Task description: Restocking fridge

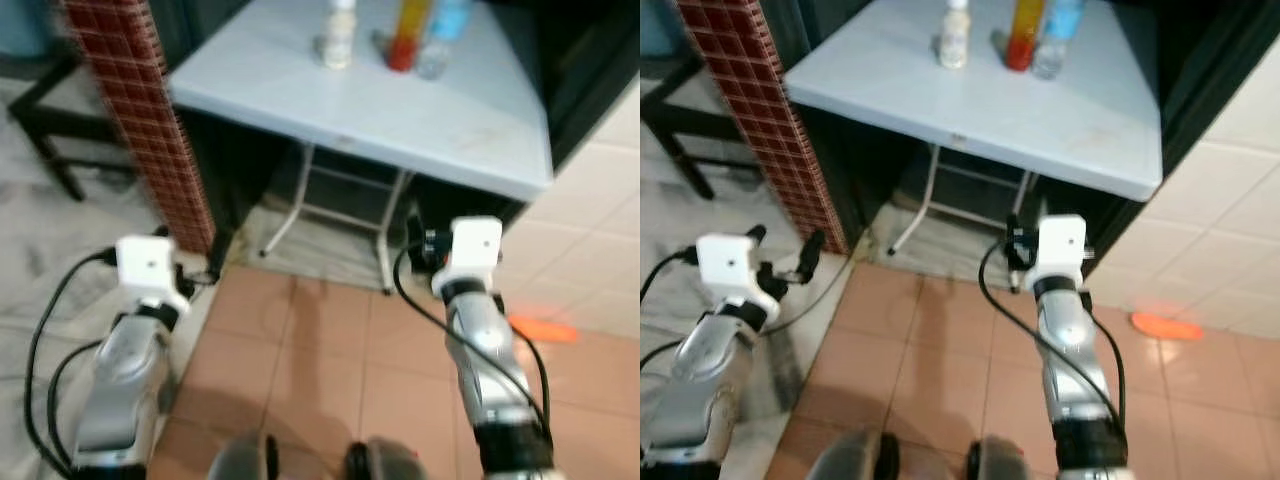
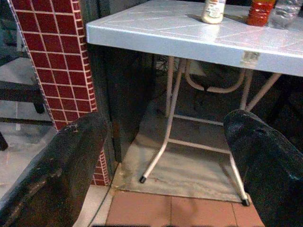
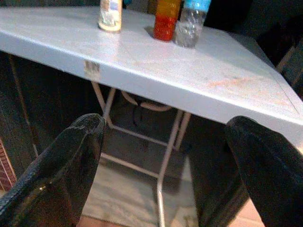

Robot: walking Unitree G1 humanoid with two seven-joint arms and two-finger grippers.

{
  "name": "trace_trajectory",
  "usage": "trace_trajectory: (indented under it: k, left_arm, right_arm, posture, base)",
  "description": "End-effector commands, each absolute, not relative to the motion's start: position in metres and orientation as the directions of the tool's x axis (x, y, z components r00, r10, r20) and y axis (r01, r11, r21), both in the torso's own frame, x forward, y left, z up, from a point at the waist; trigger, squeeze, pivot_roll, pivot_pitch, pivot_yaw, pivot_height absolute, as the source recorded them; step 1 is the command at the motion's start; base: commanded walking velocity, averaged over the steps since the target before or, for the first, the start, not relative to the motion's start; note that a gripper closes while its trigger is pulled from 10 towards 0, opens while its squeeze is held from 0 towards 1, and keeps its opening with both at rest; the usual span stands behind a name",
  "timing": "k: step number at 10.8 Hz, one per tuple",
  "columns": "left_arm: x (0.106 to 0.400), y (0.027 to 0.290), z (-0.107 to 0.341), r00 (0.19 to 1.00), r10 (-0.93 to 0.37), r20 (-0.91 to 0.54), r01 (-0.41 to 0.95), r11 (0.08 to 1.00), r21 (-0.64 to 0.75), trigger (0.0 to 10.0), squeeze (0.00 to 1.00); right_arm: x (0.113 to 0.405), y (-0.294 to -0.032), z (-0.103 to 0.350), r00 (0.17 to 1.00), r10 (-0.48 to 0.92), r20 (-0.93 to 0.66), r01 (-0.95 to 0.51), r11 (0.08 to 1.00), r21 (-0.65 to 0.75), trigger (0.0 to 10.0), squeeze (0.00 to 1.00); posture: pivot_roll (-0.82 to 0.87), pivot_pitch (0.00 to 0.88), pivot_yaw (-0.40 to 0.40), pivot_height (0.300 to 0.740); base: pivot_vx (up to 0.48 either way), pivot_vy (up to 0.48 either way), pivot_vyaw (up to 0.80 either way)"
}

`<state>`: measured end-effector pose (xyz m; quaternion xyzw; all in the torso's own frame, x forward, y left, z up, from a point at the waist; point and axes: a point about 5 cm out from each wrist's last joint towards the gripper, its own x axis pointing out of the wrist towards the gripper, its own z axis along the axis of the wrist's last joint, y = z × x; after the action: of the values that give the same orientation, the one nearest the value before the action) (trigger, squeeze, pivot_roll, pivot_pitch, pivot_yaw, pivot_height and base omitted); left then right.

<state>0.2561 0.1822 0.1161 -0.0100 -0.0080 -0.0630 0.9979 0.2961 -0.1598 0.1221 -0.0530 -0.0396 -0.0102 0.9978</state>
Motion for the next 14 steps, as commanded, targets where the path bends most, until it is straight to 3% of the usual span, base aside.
trace_trajectory:
  k: [1, 3, 9, 14]
  left_arm:
    - [0.256, 0.174, 0.118, 0.987, -0.157, 0.035, 0.158, 0.987, -0.025, 10.0, 0.0]
    - [0.257, 0.171, 0.119, 0.985, -0.165, 0.041, 0.166, 0.986, -0.021, 10.0, 0.0]
    - [0.258, 0.164, 0.119, 0.982, -0.182, 0.05, 0.183, 0.983, -0.027, 10.0, 0.0]
    - [0.261, 0.158, 0.119, 0.979, -0.197, 0.059, 0.198, 0.98, -0.021, 10.0, 0.0]
  right_arm:
    - [0.295, -0.17, 0.119, 0.997, -0.042, 0.07, 0.05, 0.993, -0.109, 10.0, 0.0]
    - [0.296, -0.168, 0.123, 0.995, -0.029, 0.093, 0.041, 0.991, -0.129, 10.0, 0.0]
    - [0.297, -0.164, 0.128, 0.993, 0.001, 0.117, 0.015, 0.991, -0.135, 10.0, 0.0]
    - [0.301, -0.163, 0.133, 0.989, 0.0, 0.15, 0.023, 0.988, -0.151, 10.0, 0.0]
  posture:
    - [0.03, 0.133, 0.011, 0.74]
    - [0.03, 0.134, 0.012, 0.74]
    - [0.03, 0.133, 0.007, 0.74]
    - [0.03, 0.12, 0.002, 0.74]
  base:
    - [0.428, 0.0, 0.0]
    - [0.456, 0.0, 0.0]
    - [0.432, 0.0, 0.67]
    - [0.449, 0.0, 0.0]
